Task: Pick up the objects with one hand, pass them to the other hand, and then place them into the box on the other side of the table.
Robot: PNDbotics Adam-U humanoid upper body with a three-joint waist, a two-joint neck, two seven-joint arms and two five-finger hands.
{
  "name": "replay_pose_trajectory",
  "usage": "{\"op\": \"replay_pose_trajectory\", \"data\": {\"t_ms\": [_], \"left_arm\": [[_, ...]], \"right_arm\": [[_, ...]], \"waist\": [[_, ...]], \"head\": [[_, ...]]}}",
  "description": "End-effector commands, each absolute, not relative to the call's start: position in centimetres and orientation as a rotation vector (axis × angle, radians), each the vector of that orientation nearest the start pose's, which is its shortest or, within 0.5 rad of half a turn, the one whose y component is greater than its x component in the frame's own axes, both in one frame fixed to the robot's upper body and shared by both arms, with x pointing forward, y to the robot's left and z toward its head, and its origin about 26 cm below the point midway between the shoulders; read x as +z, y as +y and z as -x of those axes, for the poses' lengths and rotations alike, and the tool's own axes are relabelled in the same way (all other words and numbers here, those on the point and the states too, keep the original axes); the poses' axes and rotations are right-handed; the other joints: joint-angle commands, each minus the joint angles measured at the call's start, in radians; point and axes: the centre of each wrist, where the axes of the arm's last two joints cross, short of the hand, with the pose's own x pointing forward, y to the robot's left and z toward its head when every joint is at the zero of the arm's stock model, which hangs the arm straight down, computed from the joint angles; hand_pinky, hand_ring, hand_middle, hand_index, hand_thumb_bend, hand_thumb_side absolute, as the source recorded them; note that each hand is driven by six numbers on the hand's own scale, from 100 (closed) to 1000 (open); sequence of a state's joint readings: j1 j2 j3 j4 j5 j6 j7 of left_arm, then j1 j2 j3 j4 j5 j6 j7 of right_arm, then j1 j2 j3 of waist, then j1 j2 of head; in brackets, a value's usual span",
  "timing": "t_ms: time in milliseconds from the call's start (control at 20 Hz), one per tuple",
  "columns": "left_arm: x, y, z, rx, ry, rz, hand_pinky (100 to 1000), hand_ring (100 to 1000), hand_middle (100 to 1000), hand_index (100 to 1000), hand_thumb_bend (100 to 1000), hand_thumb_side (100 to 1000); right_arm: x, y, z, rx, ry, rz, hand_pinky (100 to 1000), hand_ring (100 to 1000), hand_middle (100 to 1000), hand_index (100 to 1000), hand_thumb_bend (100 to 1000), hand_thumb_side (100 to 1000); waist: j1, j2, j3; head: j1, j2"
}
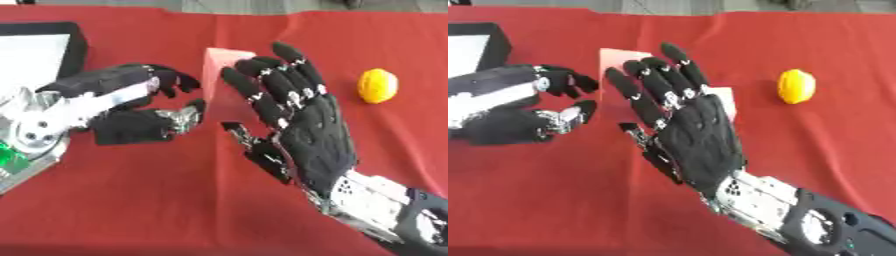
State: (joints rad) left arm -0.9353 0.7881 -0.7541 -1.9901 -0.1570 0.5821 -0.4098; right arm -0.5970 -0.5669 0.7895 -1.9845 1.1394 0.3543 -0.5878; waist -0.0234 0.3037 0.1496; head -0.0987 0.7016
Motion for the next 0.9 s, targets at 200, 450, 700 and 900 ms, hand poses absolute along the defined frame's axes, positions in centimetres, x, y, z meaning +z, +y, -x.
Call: {"op": "replay_pose_trajectory", "data": {"t_ms": [200, 450, 700, 900], "left_arm": [[28.17, 14.82, -28.87, -1.682, -1.585, -0.423, 920, 872, 867, 975, 100, 589], [28.03, 14.79, -28.86, -1.656, -1.590, -0.449, 926, 877, 876, 996, 100, 554], [27.95, 14.80, -28.87, -1.618, -1.600, -0.479, 926, 876, 877, 1000, 100, 563], [27.81, 14.87, -28.88, -1.593, -1.611, -0.523, 932, 878, 878, 998, 100, 524]], "right_arm": [[17.53, -12.21, -26.42, -0.908, 2.634, -1.399, 802, 610, 471, 639, 100, 100], [17.37, -12.10, -26.31, -0.905, 2.644, -1.384, 797, 609, 470, 639, 100, 100], [17.12, -11.98, -26.16, -0.906, 2.652, -1.361, 793, 607, 469, 638, 100, 100], [16.94, -11.99, -26.09, -0.903, 2.655, -1.351, 791, 606, 468, 637, 100, 100]], "waist": [[0.003, -0.011, -0.002], [0.002, -0.008, -0.003], [0.002, -0.007, -0.006], [0.002, -0.007, -0.008]], "head": [[0.009, 0.003], [0.012, 0.000], [0.014, -0.005], [0.015, -0.007]]}}
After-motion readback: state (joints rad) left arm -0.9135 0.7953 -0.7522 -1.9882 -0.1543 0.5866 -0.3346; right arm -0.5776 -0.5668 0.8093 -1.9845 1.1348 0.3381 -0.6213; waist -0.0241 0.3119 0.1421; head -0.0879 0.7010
